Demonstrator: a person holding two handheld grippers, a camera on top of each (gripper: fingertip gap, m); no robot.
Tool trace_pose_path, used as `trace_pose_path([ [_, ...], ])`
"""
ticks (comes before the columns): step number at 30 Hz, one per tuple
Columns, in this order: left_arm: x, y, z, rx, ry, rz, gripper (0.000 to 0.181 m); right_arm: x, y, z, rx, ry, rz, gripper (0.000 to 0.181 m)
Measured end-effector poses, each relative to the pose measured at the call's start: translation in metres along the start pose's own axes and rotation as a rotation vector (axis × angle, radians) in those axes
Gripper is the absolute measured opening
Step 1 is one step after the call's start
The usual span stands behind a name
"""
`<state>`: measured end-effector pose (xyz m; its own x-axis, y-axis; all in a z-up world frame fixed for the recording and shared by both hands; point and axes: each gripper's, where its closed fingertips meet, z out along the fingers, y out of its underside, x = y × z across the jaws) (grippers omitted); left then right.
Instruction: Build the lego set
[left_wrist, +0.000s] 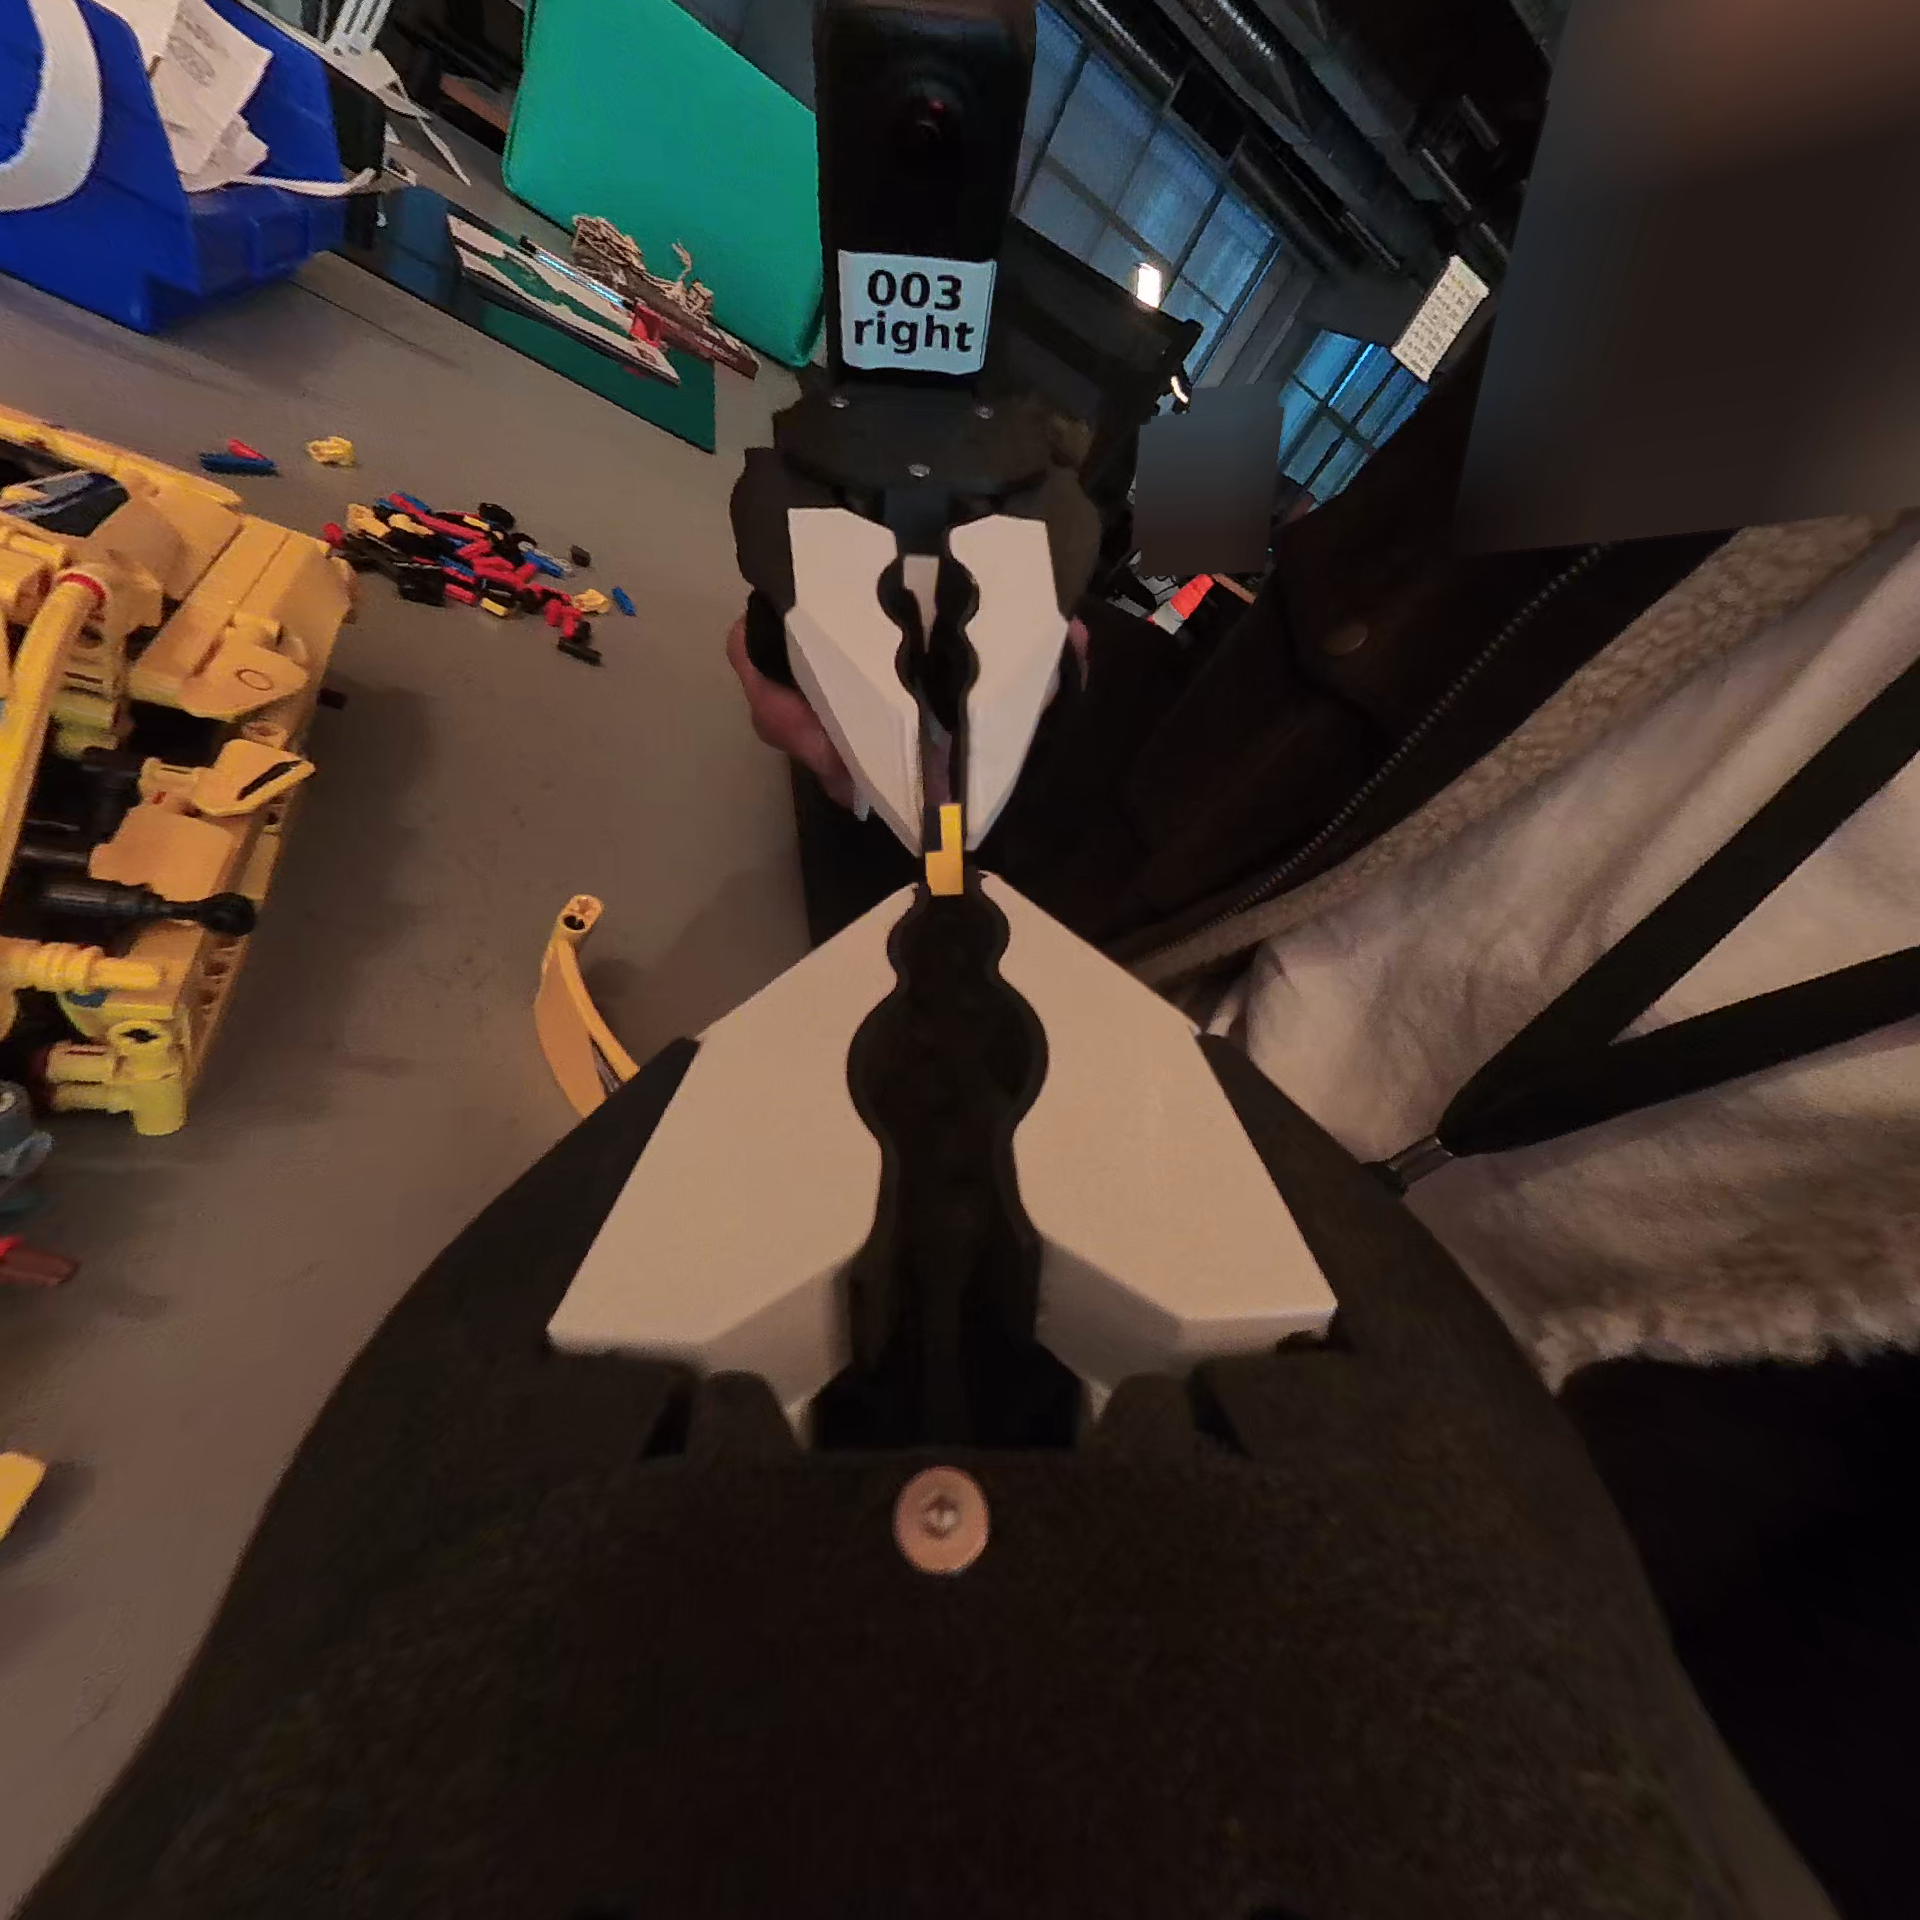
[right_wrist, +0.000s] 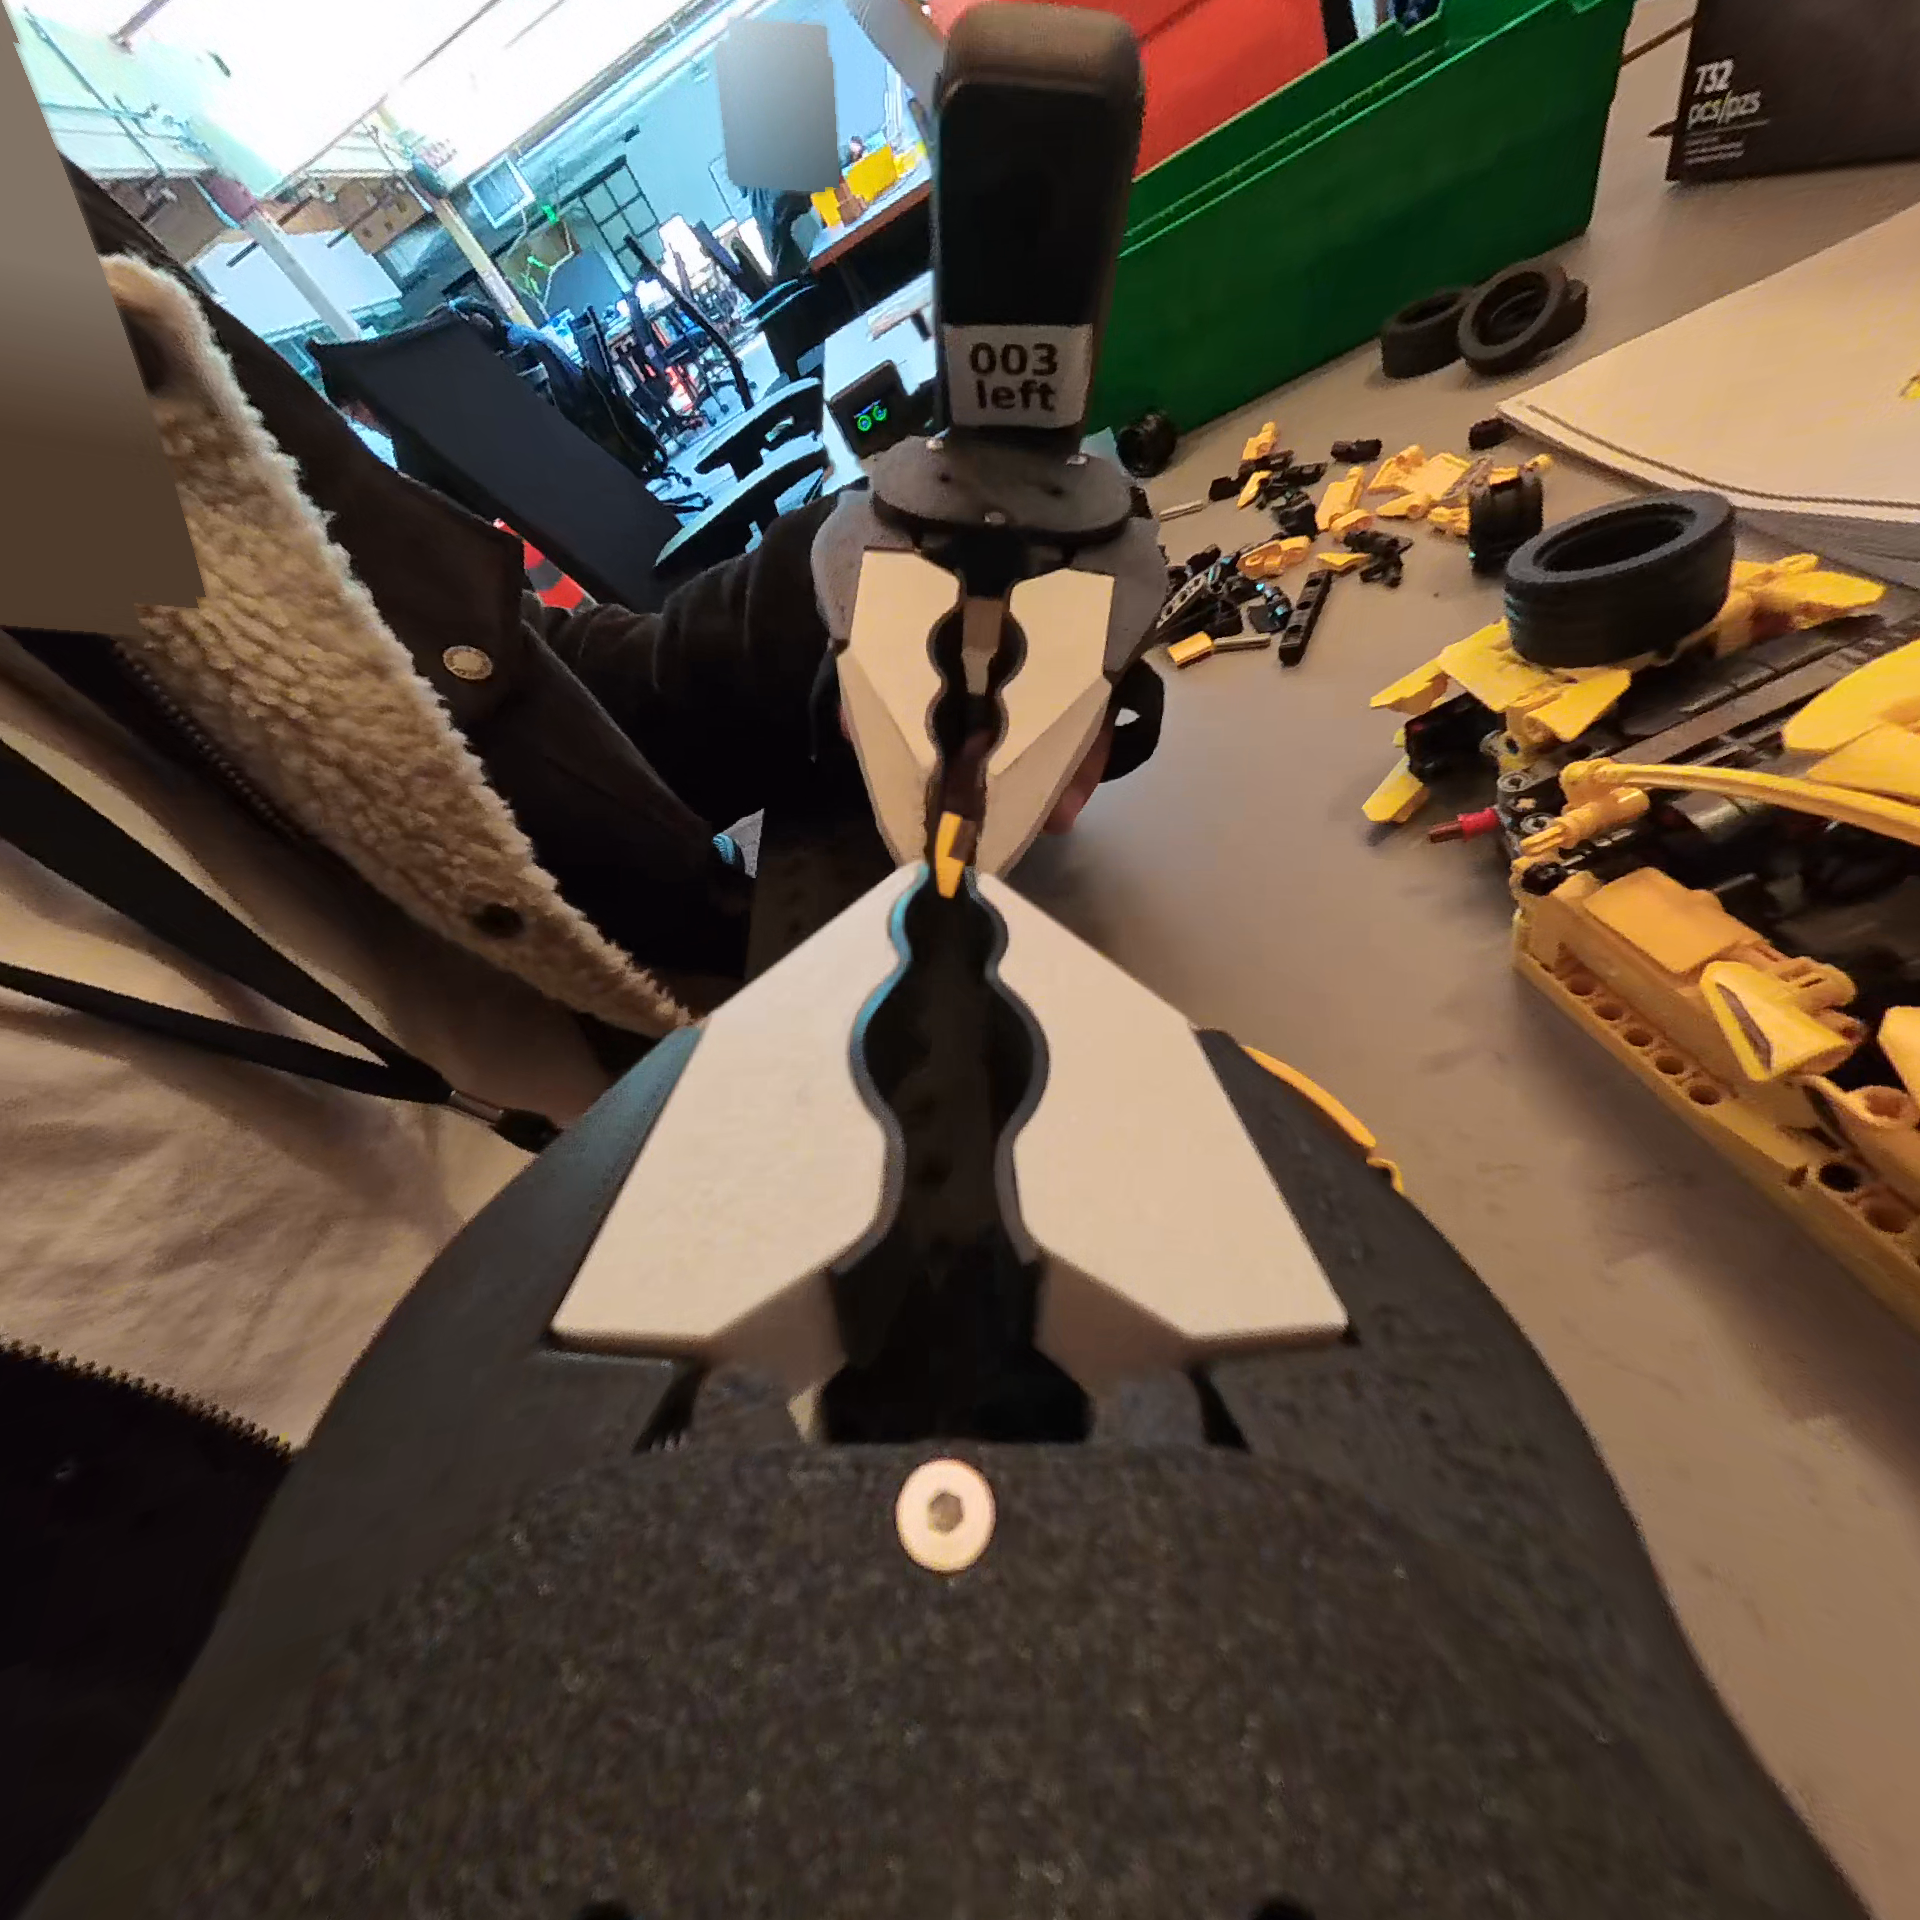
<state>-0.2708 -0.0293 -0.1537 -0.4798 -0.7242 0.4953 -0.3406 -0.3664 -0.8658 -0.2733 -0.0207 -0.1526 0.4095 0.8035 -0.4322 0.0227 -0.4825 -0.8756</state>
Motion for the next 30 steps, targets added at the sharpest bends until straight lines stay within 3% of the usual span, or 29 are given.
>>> trace_pose_path([
  [4,-0.02,0.01,-0.001,-0.069,-0.127,0.035,0.013,0.015,0.017,-0.004,-0.062,0.042,0.155,0.001],
  [6,-0.046,0.022,-0.008,-0.152,-0.272,0.051,0.029,0.021,0.041,-0.007,-0.182,0.04,0.302,0.001],
  [8,-0.067,0.036,-0.011,-0.239,-0.362,0.014,0.03,0.028,0.062,-0.008,-0.266,0.057,0.457,0.002],
  [10,-0.071,0.042,-0.007,-0.277,-0.334,-0.096,0.03,0.031,0.067,-0.005,-0.269,0.052,0.526,0.002],
  [15,-0.084,0.051,0.005,-0.417,-0.346,-0.184,0.029,0.029,0.071,0.005,-0.302,0.06,0.51,0.002],
  [18,-0.088,0.051,0.012,-0.478,-0.344,-0.213,0.015,0.029,0.074,0.008,-0.322,0.108,0.449,0.002],
  [22,-0.081,0.059,0.017,-0.605,-0.382,-0.066,0.002,0.035,0.074,0.004,-0.302,0.192,0.411,0.002],
  [25,-0.089,0.047,0.018,-0.542,-0.54,0.087,0.002,0.038,0.068,0.001,-0.252,0.246,0.382,0.003],
  [30,-0.089,-0.002,0.015,-0.061,-0.663,0.12,0.002,0.041,0.052,-0.002,-0.13,0.285,0.382,0.002],
])
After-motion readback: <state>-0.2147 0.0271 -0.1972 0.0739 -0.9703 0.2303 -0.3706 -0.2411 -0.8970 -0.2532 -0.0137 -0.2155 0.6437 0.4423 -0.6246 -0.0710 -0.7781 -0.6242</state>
